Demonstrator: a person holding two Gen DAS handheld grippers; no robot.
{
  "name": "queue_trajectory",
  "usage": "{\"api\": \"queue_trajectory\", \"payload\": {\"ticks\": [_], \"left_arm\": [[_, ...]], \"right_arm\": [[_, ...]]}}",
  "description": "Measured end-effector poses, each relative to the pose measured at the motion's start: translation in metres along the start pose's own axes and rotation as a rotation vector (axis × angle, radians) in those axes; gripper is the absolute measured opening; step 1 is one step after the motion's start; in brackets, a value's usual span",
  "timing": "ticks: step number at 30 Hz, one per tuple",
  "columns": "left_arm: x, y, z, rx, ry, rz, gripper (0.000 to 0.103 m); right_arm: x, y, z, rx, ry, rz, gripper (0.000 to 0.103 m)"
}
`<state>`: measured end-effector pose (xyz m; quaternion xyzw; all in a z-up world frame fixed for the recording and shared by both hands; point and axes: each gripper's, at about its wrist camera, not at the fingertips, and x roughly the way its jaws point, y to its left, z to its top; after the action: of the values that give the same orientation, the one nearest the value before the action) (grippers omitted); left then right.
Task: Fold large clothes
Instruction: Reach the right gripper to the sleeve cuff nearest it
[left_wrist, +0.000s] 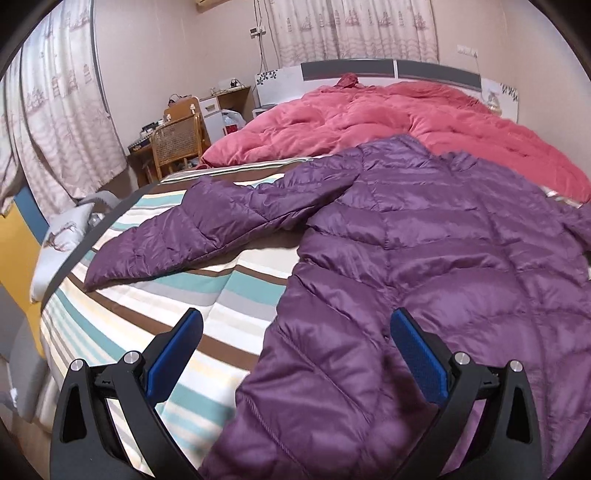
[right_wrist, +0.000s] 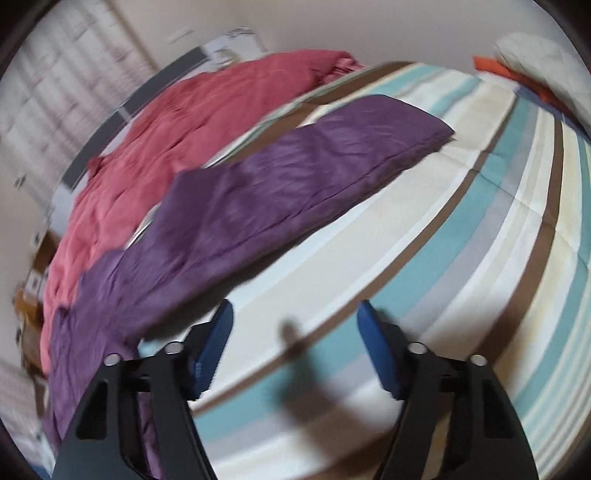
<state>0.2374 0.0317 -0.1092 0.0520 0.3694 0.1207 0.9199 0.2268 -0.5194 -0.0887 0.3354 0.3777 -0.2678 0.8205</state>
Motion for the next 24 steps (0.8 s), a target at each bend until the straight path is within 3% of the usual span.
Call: {"api": "queue_trajectory", "payload": {"ticks": [7,12,16,18,24], "left_arm": [[0.03,0.003,-0.001,-0.031,0.079,0.048,0.101],[0.042,0.005,0.003,-0.039,0.111,0.039,0.101],[0.051,0.002,-0.001,-0.022,0.14,0.048,0.101],[0.052,-0.001,-0.004,-0.013,0.144,0.057,0.101],[0.051,-0.006,-0.006,0.009,0.139,0.078,0.101]], "right_arm": [[0.03,-0.014,0.037,0.092,-0.024,-0.038,0.059],[0.047,-0.018,0.061,0.142,-0.063,-0.05,0.059],[0.05,-0.029,0.074,0.189,-0.096,-0.082,0.046],[0.052,-0.031,0.079,0.203,-0.107,-0.09,0.046],[0.06,-0.035,0.091,0.174,-0.135,-0.143,0.017]]}}
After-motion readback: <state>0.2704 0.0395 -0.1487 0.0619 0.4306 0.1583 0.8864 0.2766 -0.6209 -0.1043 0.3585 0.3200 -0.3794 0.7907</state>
